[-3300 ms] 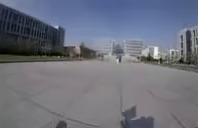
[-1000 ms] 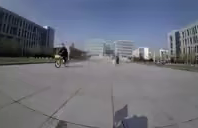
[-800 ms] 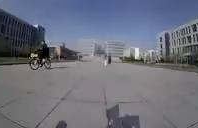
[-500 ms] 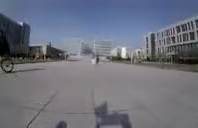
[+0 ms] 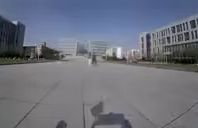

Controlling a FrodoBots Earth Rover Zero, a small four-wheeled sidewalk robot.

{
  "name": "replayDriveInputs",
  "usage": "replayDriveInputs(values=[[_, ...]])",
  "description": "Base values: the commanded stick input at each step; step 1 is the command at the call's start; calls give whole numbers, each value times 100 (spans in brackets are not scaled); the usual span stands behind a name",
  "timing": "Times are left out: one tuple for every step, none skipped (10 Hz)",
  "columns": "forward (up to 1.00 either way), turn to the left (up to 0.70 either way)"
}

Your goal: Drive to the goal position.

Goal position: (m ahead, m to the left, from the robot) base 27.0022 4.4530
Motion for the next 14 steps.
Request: replayDriveInputs(values=[[100,0],[100,0],[100,0],[100,0],[100,0],[100,0],[100,0],[100,6],[100,17],[100,26],[100,27],[100,16],[100,0],[100,2]])
